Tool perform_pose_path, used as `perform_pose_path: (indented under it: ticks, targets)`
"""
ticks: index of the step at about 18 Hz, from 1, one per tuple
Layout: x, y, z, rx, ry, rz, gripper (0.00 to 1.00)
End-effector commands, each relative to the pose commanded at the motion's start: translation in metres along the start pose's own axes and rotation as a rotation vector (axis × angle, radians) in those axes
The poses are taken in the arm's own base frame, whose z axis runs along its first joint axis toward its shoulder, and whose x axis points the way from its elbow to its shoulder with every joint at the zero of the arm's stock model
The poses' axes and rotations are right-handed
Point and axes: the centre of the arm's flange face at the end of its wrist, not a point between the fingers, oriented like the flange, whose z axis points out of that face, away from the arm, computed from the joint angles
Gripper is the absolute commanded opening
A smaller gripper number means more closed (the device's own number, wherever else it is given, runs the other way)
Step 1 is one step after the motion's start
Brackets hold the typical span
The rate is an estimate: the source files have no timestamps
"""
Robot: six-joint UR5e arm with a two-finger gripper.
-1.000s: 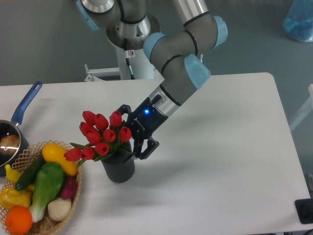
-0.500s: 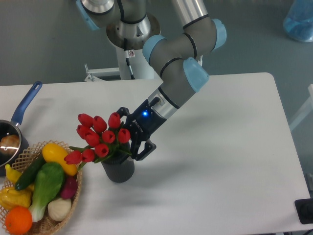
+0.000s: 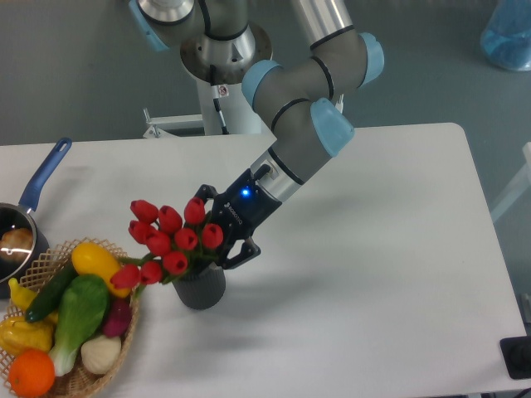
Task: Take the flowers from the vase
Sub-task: 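Close the gripper on the tulip stems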
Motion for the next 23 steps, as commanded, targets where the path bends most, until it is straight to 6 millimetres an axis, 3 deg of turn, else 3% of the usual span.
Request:
perform_pose_path:
  ticks: [8,18,23]
  targets:
    - [0.005,0.006,0.002,0.014,0.01,0.003,0.34]
    - [0.012,0.002,0.001,0.062,0.016,0.021,0.33]
    - [0.017,-0.004,-0.011,0.127,0.005,0.02,0.33]
